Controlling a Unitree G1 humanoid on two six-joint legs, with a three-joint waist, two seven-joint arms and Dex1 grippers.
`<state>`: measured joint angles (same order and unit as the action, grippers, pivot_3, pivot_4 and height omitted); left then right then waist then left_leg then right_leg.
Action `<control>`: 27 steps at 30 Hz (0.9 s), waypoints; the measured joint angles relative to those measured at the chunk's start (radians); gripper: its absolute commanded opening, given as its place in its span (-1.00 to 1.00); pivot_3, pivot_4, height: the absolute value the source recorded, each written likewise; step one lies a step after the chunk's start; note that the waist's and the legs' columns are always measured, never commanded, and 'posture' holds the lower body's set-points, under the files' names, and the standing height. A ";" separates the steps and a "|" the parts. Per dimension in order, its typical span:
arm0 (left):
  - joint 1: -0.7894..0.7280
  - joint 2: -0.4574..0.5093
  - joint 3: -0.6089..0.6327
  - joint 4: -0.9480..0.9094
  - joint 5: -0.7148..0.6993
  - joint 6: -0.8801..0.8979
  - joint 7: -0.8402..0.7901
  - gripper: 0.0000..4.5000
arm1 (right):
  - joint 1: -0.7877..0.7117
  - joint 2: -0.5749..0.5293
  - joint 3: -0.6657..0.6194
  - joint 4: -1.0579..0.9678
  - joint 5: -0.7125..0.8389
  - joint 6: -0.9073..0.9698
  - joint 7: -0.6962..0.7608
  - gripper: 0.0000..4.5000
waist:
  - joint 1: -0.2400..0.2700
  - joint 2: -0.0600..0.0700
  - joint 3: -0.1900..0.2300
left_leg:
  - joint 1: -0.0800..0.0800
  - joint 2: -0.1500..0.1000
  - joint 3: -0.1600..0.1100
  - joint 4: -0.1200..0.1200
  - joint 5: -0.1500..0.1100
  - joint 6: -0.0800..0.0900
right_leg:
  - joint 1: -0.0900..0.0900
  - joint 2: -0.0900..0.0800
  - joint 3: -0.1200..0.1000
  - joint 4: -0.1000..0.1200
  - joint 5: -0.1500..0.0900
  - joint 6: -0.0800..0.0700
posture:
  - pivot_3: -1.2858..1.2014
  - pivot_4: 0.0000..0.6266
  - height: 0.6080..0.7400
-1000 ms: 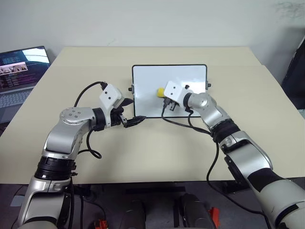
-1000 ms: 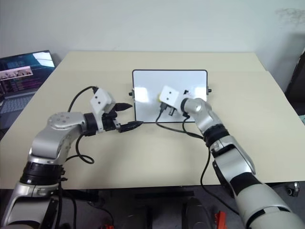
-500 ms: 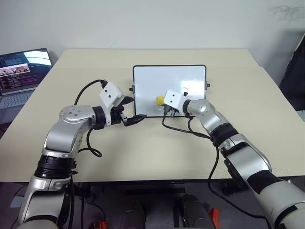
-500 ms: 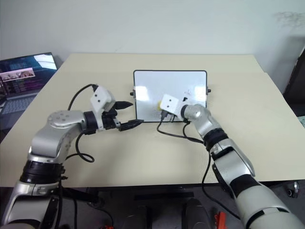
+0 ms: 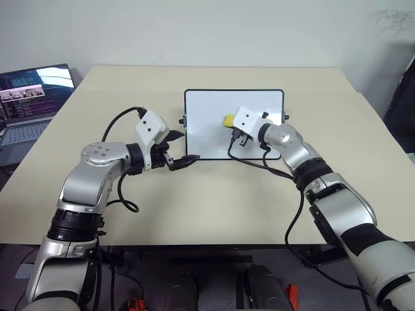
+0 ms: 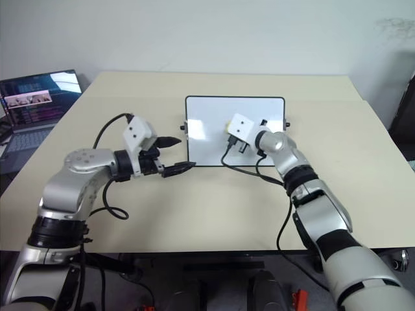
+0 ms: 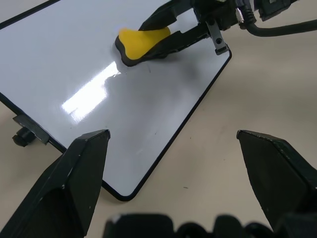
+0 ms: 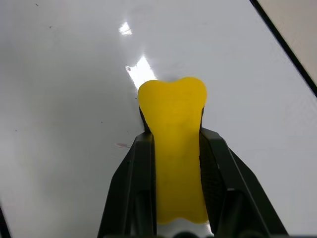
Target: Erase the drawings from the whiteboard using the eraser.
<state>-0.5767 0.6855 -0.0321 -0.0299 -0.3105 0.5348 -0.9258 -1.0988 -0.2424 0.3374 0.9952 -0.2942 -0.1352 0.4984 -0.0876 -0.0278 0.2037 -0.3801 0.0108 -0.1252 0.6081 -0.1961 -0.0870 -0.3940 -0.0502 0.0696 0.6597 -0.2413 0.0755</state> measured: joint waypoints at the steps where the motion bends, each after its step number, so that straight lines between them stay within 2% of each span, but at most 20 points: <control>1: 0.000 0.000 0.000 0.000 0.000 0.000 -0.001 1.00 | 0.018 -0.001 0.003 -0.020 0.000 0.000 0.023 -0.63 | -0.001 0.000 0.000 | 0.000 0.000 0.000 0.000 0.000 0.000 | 0.000 0.000 0.000 0.000 0.000 0.000 | 0.03 -0.52 1.00; 7: 0.000 0.001 0.000 0.000 0.000 0.000 -0.002 1.00 | 0.109 -0.017 0.031 -0.108 0.000 0.008 0.125 -0.63 | -0.003 -0.002 -0.002 | 0.002 0.000 0.000 0.000 0.000 0.000 | 0.002 0.000 0.000 0.000 0.000 0.000 | 0.03 -0.52 1.00; 13: 0.000 0.001 0.000 0.000 0.000 0.000 -0.002 1.00 | 0.107 -0.023 0.030 -0.105 0.001 0.019 0.115 -0.63 | -0.002 -0.002 -0.002 | 0.004 0.000 0.000 0.000 0.000 0.000 | 0.005 0.000 0.000 -0.003 -0.001 -0.001 | 0.03 -0.52 1.00; 17: -0.002 0.002 0.000 0.000 -0.001 0.001 -0.003 1.00 | 0.114 -0.040 -0.040 -0.166 0.085 0.078 0.203 -0.63 | 0.000 -0.001 0.000 | -0.001 0.000 -0.001 0.000 0.000 0.000 | 0.001 0.000 0.000 -0.003 0.000 0.000 | 0.03 -0.52 1.00; 20: -0.005 0.013 0.002 -0.001 -0.004 0.003 -0.006 1.00 | 0.132 -0.088 -0.070 -0.308 0.129 0.139 0.277 -0.63 | 0.001 -0.001 0.000 | -0.011 0.000 -0.001 -0.001 0.000 0.000 | -0.008 0.000 0.000 -0.003 0.002 0.006 | 0.03 -0.52 1.00; 22: -0.011 0.037 0.011 0.000 -0.005 0.003 -0.016 1.00 | 0.157 -0.155 -0.083 -0.476 0.164 0.216 0.353 -0.63 | 0.002 -0.001 0.001 | -0.022 0.000 -0.002 -0.002 0.000 0.000 | -0.020 0.000 -0.002 -0.002 0.003 0.006 | 0.03 -0.52 1.00; 24: -0.013 0.068 0.032 -0.001 -0.011 0.004 -0.032 1.00 | 0.184 -0.234 -0.096 -0.621 0.184 0.286 0.413 -0.63 | 0.004 -0.001 0.001 | -0.027 0.000 -0.003 -0.003 -0.001 -0.001 | -0.025 0.000 -0.003 -0.001 0.004 0.003 | 0.03 -0.52 1.00; 27: -0.015 0.117 0.073 -0.003 -0.025 0.006 -0.052 1.00 | 0.199 -0.345 -0.126 -0.737 0.197 0.354 0.455 -0.63 | 0.006 0.000 0.001 | -0.029 0.000 -0.002 -0.007 -0.003 -0.003 | -0.028 -0.001 -0.004 -0.004 0.001 0.002 | 0.03 -0.52 1.00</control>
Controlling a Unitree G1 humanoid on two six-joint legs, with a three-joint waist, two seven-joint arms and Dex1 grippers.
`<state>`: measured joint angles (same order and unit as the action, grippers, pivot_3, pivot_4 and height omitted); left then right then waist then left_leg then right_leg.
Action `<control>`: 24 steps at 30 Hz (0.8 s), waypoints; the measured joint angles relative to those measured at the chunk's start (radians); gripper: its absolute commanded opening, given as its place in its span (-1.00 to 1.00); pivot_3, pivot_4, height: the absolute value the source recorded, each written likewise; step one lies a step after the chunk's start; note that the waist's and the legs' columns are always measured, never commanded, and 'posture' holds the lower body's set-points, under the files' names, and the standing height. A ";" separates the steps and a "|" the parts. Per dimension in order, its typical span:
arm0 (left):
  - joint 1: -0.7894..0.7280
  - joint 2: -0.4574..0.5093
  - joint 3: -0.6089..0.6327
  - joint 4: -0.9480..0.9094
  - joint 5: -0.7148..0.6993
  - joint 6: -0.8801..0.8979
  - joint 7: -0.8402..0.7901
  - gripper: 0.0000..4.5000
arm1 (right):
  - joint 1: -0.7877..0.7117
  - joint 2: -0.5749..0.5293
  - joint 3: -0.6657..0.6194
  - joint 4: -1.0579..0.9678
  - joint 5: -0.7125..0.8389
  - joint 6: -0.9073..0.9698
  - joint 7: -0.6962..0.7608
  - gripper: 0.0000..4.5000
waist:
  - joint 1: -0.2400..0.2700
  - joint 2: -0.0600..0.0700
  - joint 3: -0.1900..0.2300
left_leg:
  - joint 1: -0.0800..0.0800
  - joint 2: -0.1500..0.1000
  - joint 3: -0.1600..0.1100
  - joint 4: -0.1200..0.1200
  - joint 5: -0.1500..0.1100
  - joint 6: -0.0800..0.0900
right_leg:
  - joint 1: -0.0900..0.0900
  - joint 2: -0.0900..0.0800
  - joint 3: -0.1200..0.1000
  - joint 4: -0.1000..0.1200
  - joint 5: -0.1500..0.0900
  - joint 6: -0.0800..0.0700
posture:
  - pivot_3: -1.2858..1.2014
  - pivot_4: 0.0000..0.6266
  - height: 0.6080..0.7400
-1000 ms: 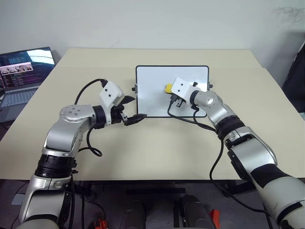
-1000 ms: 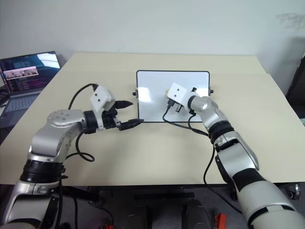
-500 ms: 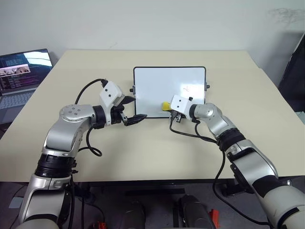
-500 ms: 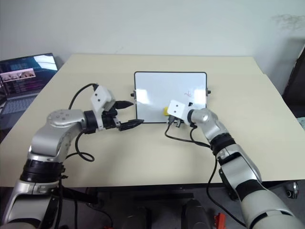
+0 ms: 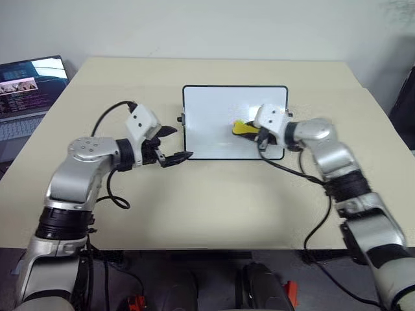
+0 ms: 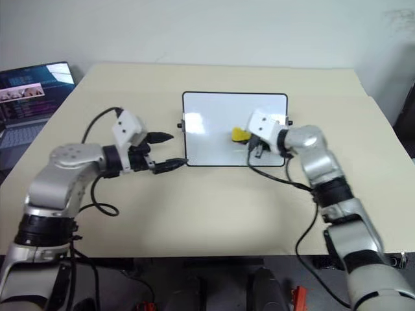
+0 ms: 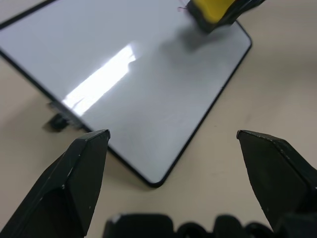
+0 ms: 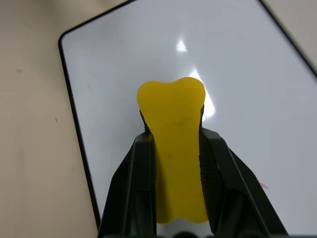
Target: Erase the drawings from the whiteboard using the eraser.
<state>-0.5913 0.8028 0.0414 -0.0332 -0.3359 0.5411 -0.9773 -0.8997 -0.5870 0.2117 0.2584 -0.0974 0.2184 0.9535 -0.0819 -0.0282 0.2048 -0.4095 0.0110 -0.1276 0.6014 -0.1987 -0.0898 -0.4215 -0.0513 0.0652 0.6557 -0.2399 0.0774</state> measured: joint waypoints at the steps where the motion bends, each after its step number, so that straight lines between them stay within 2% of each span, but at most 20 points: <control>1: 0.000 0.012 0.008 -0.001 -0.001 0.000 -0.007 1.00 | 0.008 -0.033 -0.009 -0.027 0.000 0.015 0.008 -0.63 | 0.000 0.000 0.000 | 0.000 0.000 0.001 -0.001 0.000 0.000 | 0.000 0.000 0.000 -0.001 -0.001 0.000 | 0.03 -0.52 1.00; 9: 0.000 0.047 0.009 0.010 0.001 -0.002 -0.043 1.00 | 0.026 -0.221 -0.020 0.020 -0.043 -0.014 0.022 -0.63 | 0.000 0.001 0.001 | -0.001 0.000 0.003 -0.004 -0.001 0.000 | 0.001 -0.001 0.001 -0.009 -0.001 0.000 | 0.03 -0.52 1.00; 24: -0.007 0.077 0.009 0.011 -0.001 0.015 -0.085 1.00 | 0.027 -0.288 -0.020 0.091 -0.059 -0.110 0.047 -0.63 | -0.003 0.001 0.002 | -0.001 0.000 0.004 -0.004 0.000 0.000 | 0.001 -0.001 0.001 -0.008 -0.001 0.000 | 0.03 -0.52 1.00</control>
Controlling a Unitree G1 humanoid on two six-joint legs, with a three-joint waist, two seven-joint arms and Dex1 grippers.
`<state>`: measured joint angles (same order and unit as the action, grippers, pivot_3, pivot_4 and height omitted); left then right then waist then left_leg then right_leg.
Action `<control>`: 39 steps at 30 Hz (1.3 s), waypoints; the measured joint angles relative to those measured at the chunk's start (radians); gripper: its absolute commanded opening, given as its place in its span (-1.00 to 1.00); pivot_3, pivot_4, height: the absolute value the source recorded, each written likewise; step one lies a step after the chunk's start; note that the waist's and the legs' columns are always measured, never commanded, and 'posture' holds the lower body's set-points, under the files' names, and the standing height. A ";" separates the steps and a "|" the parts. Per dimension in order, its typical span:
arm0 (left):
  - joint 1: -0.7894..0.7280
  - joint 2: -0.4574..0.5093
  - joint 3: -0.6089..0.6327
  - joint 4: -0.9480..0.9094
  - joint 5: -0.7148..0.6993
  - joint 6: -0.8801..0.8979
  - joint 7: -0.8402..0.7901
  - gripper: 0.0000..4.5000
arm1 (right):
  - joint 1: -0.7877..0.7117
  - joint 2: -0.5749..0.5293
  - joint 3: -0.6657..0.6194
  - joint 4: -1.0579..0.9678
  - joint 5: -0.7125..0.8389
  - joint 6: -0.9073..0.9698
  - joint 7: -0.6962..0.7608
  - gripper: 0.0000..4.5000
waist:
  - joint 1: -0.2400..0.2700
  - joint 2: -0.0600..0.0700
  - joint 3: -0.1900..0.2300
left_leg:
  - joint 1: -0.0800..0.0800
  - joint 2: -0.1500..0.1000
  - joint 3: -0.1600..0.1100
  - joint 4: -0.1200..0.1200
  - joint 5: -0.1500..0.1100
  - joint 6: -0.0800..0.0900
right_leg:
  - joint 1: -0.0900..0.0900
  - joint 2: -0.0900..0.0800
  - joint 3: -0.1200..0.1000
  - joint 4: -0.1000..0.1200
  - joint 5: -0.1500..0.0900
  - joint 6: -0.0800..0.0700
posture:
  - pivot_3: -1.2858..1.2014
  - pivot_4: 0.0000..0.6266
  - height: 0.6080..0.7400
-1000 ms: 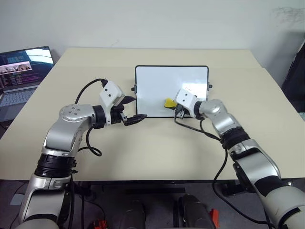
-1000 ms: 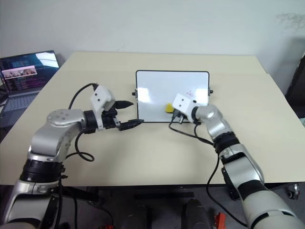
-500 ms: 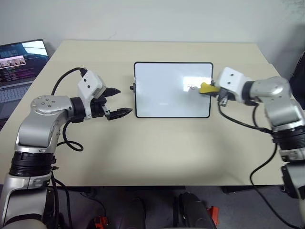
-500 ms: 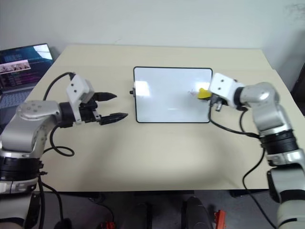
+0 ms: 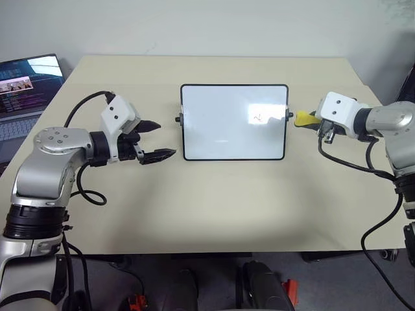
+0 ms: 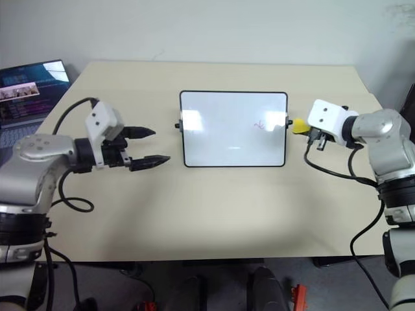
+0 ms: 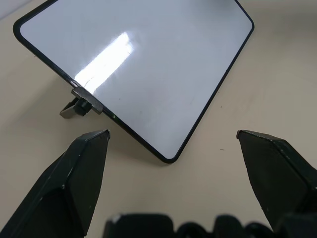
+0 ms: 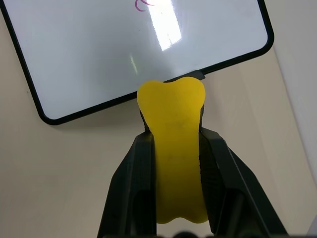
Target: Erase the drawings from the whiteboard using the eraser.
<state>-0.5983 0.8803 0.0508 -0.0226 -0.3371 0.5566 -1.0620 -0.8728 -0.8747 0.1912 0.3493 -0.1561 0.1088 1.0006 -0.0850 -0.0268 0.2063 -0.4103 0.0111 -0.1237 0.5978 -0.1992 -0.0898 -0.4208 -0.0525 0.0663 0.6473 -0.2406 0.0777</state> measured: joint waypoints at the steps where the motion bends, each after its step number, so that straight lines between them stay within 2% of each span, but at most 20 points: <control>1: -0.003 0.001 0.000 0.000 0.000 0.000 0.000 1.00 | 0.001 -0.003 -0.003 0.000 0.002 -0.004 0.002 -0.63 | 0.000 0.000 0.000 | 0.000 0.000 0.000 0.000 0.000 0.000 | 0.000 0.000 0.000 0.000 0.000 0.000 | 0.03 -0.52 1.00; 7: -0.004 0.011 0.000 0.000 -0.001 0.003 -0.001 1.00 | 0.001 -0.031 -0.017 0.002 0.018 -0.015 0.006 -0.63 | 0.000 0.000 0.000 | 0.000 0.000 0.000 0.000 0.000 0.000 | 0.000 0.000 0.000 0.000 0.000 0.000 | 0.03 -0.52 1.00; 39: 0.012 -0.003 0.000 -0.008 -0.018 0.000 0.026 1.00 | 0.001 -0.012 -0.017 0.003 0.030 -0.013 0.011 -0.63 | 0.000 0.000 0.000 | 0.000 0.000 0.000 0.008 0.000 0.000 | 0.000 0.000 0.001 0.007 0.000 0.000 | 0.03 -0.52 1.00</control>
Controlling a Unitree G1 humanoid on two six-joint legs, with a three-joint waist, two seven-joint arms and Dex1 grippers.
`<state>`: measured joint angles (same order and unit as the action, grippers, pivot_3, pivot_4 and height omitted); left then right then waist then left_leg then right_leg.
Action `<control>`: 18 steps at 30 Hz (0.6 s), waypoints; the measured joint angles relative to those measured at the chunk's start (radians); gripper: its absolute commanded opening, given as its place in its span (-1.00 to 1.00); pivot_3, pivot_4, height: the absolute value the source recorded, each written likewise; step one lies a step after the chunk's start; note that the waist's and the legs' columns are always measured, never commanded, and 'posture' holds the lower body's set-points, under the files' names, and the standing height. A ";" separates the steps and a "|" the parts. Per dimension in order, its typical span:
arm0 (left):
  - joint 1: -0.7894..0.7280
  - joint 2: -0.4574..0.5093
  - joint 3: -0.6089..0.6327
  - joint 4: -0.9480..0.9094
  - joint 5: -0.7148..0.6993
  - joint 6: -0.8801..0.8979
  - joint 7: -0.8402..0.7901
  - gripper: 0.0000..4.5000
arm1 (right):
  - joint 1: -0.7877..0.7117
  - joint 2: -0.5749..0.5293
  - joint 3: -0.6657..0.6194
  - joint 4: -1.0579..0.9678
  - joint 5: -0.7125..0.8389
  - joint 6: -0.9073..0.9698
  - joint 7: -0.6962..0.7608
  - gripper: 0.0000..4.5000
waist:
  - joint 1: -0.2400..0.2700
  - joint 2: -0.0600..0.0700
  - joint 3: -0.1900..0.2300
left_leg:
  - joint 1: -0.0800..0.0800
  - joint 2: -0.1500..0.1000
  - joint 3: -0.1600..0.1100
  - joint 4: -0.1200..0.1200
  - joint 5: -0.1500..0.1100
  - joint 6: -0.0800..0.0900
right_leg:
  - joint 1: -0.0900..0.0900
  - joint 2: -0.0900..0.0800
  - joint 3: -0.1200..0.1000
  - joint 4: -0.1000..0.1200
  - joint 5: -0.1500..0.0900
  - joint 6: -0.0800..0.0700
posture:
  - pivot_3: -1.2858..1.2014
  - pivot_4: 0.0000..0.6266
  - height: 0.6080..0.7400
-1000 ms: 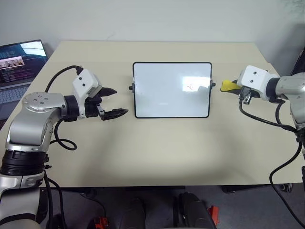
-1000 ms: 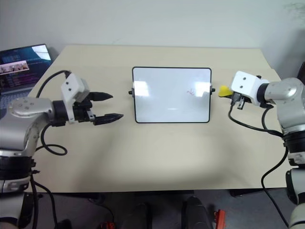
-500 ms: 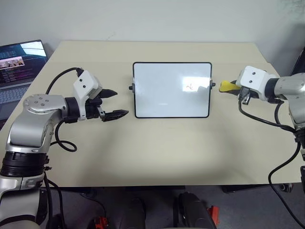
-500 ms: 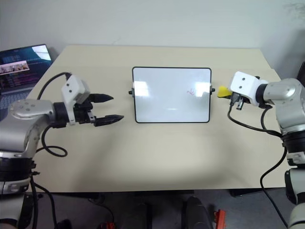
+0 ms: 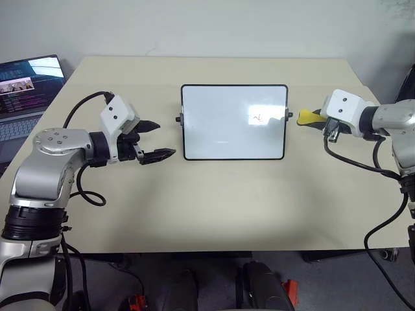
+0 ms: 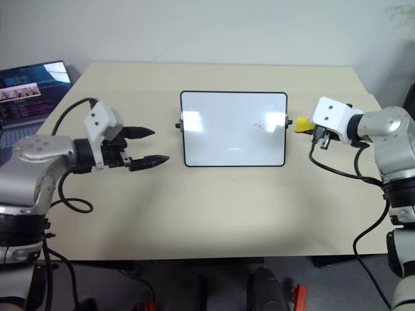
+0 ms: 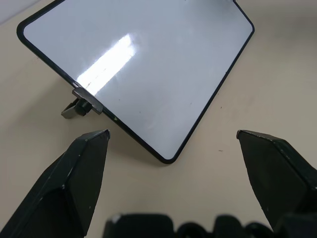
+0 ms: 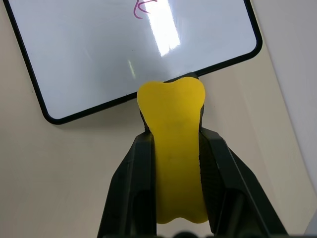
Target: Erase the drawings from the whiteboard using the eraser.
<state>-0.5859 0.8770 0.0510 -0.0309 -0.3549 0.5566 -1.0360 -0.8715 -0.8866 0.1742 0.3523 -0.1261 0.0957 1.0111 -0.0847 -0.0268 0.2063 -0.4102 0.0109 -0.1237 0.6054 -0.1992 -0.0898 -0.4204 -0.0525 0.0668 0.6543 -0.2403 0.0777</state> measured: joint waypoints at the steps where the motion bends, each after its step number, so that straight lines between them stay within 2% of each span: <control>1: 0.000 -0.001 0.000 0.000 0.000 -0.003 0.002 1.00 | 0.000 0.001 0.000 0.000 0.000 0.000 0.000 -0.63 | 0.000 0.000 0.000 | 0.000 0.000 0.000 0.001 0.000 0.000 | 0.000 0.000 0.000 0.001 0.000 0.000 | 0.03 -0.52 1.00; 14: 0.000 -0.023 0.001 0.001 0.002 -0.035 0.022 1.00 | -0.001 0.028 -0.006 -0.001 0.003 0.006 -0.013 -0.63 | -0.001 0.000 0.000 | 0.003 0.000 0.001 0.004 0.000 0.000 | 0.000 0.000 0.002 0.008 0.000 0.000 | 0.03 -0.52 1.00; 16: 0.000 -0.036 0.001 0.003 0.009 -0.042 0.034 1.00 | -0.001 0.052 -0.016 -0.002 0.013 0.010 -0.033 -0.63 | -0.001 0.000 0.000 | 0.003 0.000 0.001 0.004 0.000 0.000 | 0.000 0.000 0.002 0.008 0.000 0.000 | 0.03 -0.52 1.00; 18: -0.002 -0.089 0.001 0.007 0.035 -0.073 0.087 1.00 | -0.001 0.117 -0.055 -0.009 0.032 0.026 -0.095 -0.63 | 0.000 0.000 0.000 | 0.004 0.000 0.001 0.005 0.000 0.000 | 0.001 0.000 0.003 0.008 0.000 0.000 | 0.03 -0.52 1.00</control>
<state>-0.5880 0.7877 0.0517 -0.0241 -0.3201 0.4834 -0.9489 -0.8725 -0.7693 0.1195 0.3434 -0.0939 0.1219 0.9161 -0.0852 -0.0271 0.2061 -0.4064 0.0105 -0.1225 0.6099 -0.1990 -0.0899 -0.4193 -0.0523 0.0695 0.6626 -0.2403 0.0776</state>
